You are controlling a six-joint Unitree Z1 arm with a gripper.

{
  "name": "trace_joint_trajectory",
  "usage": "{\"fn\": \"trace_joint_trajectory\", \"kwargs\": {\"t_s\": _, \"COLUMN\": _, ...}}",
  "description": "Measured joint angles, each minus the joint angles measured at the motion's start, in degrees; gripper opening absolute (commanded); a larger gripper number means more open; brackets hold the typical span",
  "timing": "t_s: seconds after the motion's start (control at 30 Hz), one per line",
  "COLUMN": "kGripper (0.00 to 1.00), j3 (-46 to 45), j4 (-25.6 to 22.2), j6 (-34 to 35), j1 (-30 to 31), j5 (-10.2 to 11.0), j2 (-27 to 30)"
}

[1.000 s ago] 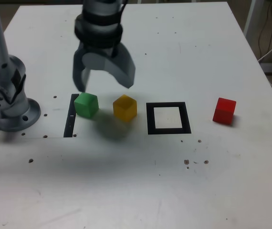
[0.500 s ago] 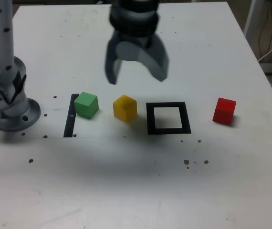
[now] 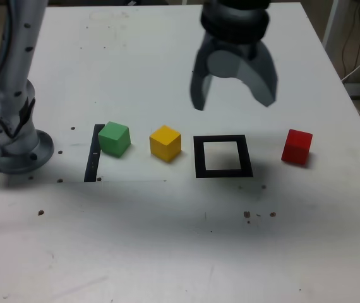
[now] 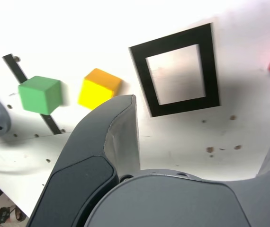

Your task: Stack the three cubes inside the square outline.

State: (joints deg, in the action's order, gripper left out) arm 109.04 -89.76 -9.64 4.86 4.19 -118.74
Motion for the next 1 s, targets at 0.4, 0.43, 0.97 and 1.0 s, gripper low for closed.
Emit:
{"fn": "trace_joint_trajectory", "kwargs": {"t_s": 0.4, "kGripper": 0.99, "j3": 12.95, "j4": -2.31, "j6": -2.06, "j1": 0.12, "j5": -1.37, "j2": -7.72}}
{"fn": "trace_joint_trajectory", "kwargs": {"t_s": 0.43, "kGripper": 0.99, "j3": 13.47, "j4": -2.46, "j6": -2.19, "j1": 0.19, "j5": -1.38, "j2": -8.17}}
{"fn": "trace_joint_trajectory", "kwargs": {"t_s": 0.97, "kGripper": 0.99, "j3": 26.61, "j4": -3.22, "j6": -4.74, "j1": 0.38, "j5": -1.72, "j2": -18.68}}
{"fn": "trace_joint_trajectory", "kwargs": {"t_s": 1.0, "kGripper": 0.99, "j3": 26.70, "j4": -3.22, "j6": -4.85, "j1": 0.33, "j5": -1.79, "j2": -18.97}}
